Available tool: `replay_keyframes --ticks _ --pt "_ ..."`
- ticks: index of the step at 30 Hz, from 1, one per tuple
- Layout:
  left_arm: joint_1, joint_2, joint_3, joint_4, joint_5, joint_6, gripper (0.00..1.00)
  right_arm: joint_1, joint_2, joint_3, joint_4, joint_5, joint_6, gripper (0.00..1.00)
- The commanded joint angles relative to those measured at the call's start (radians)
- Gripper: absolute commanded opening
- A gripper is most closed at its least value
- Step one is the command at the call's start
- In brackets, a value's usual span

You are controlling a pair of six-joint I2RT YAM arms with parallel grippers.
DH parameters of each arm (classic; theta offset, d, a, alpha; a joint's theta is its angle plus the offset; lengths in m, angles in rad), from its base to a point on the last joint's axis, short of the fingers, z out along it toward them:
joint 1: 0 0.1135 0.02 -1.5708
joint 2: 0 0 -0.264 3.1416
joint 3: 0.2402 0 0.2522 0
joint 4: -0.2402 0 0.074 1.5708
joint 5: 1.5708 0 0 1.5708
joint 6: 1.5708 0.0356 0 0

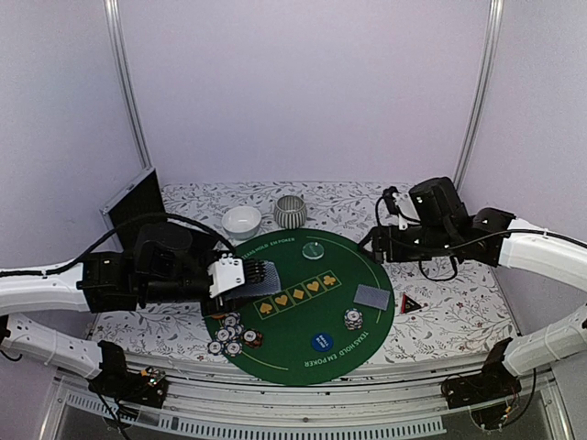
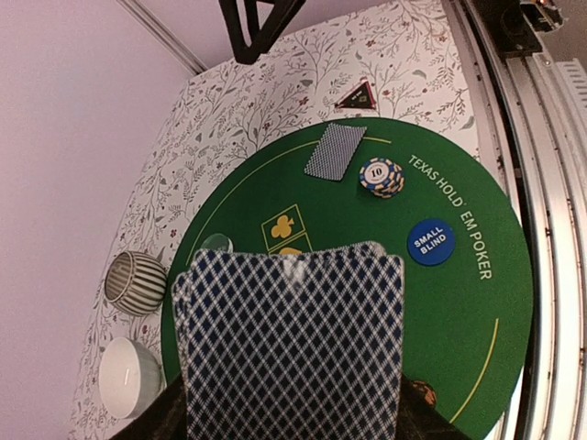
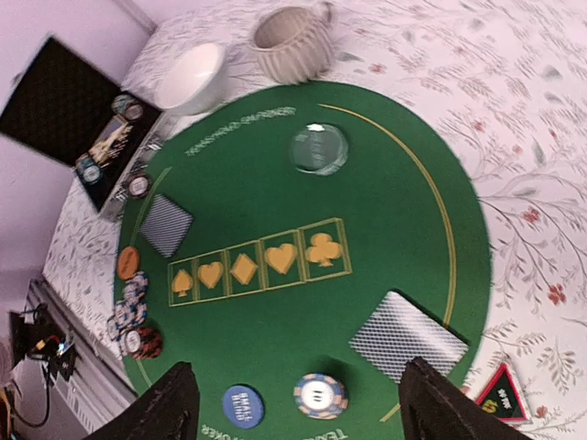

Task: Distribute texas hold em gaming equipment
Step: Pick up the poker card from the face-down deck piles.

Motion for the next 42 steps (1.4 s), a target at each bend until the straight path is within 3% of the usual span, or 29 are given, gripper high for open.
replay_keyframes --ticks 1,4,7,16,23,28,38,42 --pt "0.015 -0.024 0.002 0.023 0.031 0.007 0.55 0.224 0.006 0.107 0.076 0.107 -0.172 0.81" --pt "0.015 -0.021 0.001 0.023 0.035 0.009 0.55 0.314 0.054 0.120 0.291 -0.107 -0.272 0.84" --pt "0.014 -0.021 0.000 0.024 0.032 0.012 0.55 0.338 0.143 0.133 0.459 -0.285 -0.252 0.84" --pt "0.014 -0.031 -0.004 0.034 0.031 0.015 0.55 0.347 0.400 0.263 0.523 -0.435 -0.180 0.86" --pt "0.013 -0.033 -0.007 0.039 0.024 0.018 0.55 0.348 0.465 0.311 0.470 -0.405 -0.162 0.85" --pt "0.014 -0.036 -0.008 0.041 0.020 0.020 0.55 0.344 0.427 0.292 0.397 -0.306 -0.168 0.82" --pt "0.014 -0.035 -0.008 0.040 0.018 0.020 0.54 0.340 0.372 0.289 0.318 -0.268 -0.171 0.77" --pt "0.014 -0.035 -0.009 0.041 0.016 0.021 0.55 0.340 0.366 0.300 0.302 -0.293 -0.173 0.68"
